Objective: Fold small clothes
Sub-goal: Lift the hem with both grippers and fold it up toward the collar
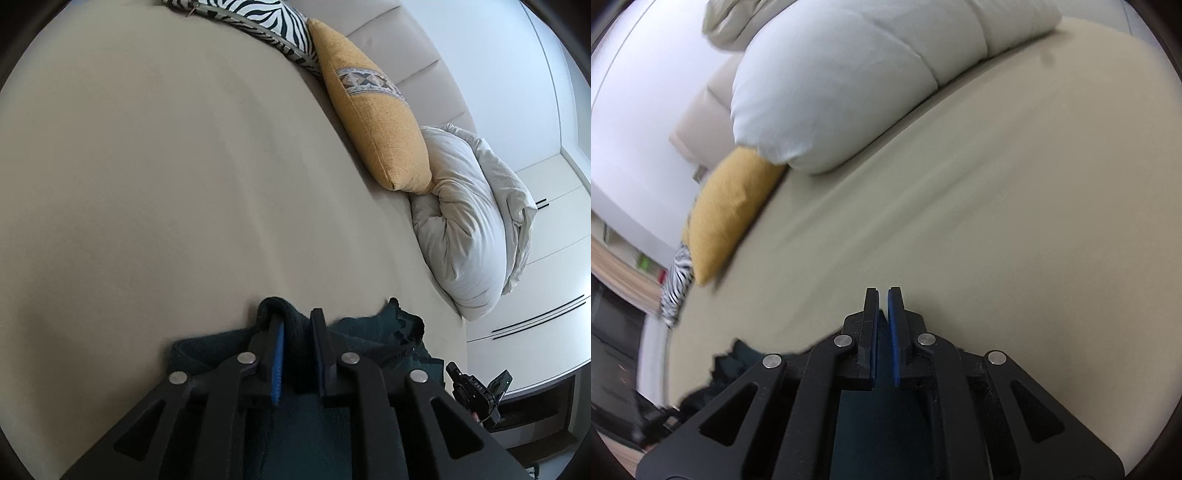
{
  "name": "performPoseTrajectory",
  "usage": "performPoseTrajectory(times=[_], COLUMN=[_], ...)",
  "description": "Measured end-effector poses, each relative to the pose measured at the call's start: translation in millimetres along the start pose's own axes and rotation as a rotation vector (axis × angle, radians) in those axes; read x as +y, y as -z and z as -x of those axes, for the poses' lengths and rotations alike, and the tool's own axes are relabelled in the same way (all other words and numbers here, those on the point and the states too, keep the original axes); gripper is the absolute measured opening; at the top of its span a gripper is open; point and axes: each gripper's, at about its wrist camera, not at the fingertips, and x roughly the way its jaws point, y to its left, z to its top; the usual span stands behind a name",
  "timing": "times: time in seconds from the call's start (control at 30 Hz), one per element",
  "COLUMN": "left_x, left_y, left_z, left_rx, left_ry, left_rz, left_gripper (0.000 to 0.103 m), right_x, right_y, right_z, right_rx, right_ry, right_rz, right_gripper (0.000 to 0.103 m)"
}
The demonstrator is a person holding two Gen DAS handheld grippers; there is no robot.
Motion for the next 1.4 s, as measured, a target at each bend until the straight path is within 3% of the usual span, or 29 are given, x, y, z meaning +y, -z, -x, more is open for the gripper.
performPoseTrajectory(times=[0.03, 0.1, 0.13, 0.17, 0.2, 0.27, 0.33, 0.4, 0.5, 0.63, 0.8, 0.97, 1.03, 1.13, 1.17, 1.2, 1.3, 1.4], left_x=[-2, -7, -9, -11, -13, -15, -14, -10, -5, 1, 6, 11, 10, -7, -11, -16, -27, -40], left_y=[4, 7, 9, 10, 12, 18, 23, 26, 25, 23, 23, 25, 25, 18, 15, 11, 3, 3], left_z=[7, 13, 16, 20, 22, 24, 21, 20, 21, 24, 24, 35, 47, 43, 38, 29, 5, -18], left_rx=[-0.012, -0.029, -0.038, -0.047, -0.052, -0.058, -0.051, -0.056, -0.069, -0.099, -0.118, -0.176, -0.218, -0.207, -0.191, -0.157, -0.101, -0.042], left_ry=[-0.007, -0.03, -0.05, -0.056, -0.058, -0.068, -0.087, -0.085, -0.066, -0.044, -0.027, -0.009, -0.011, -0.083, -0.103, -0.129, -0.212, -0.254], left_rz=[-0.019, -0.045, -0.053, -0.059, -0.067, -0.088, -0.103, -0.104, -0.077, -0.036, -0.014, 0.019, 0.017, -0.071, -0.095, -0.131, -0.212, -0.295], left_gripper=[0.034, 0.054, 0.059, 0.059, 0.059, 0.059, 0.059, 0.059, 0.058, 0.058, 0.058, 0.059, 0.067, 0.08, 0.081, 0.082, 0.077, 0.05], right_x=[2, 5, 10, 16, 22, 33, 40, 45, 55, 68, 63, 40, 34, 43, 47, 50, 54, 60], right_y=[1, 0, -1, 2, 2, 6, 9, 15, 15, 8, -2, -4, -7, -8, -6, -4, -1, 7], right_z=[0, -2, -4, -6, -9, -21, -35, -42, -42, -29, -21, -54, -64, -54, -52, -51, -51, -60], right_rx=[0.007, 0.018, 0.033, 0.042, 0.054, 0.095, 0.147, 0.147, 0.116, 0.027, -0.074, -0.023, 0.024, -0.005, -0.008, -0.004, 0.017, 0.063], right_ry=[0.02, 0.026, 0.028, 0.038, 0.05, 0.08, 0.086, 0.109, 0.12, 0.129, 0.107, 0.18, 0.168, 0.145, 0.14, 0.137, 0.086, 0.094], right_rz=[0.029, 0.062, 0.1, 0.129, 0.159, 0.213, 0.251, 0.298, 0.341, 0.374, 0.316, 0.263, 0.231, 0.267, 0.289, 0.297, 0.315, 0.358], right_gripper=[0.01, 0.024, 0.027, 0.033, 0.047, 0.058, 0.052, 0.026, 0.006, 0.005, 0.005, 0.006, 0.008, 0.025, 0.041, 0.052, 0.052, 0.044])
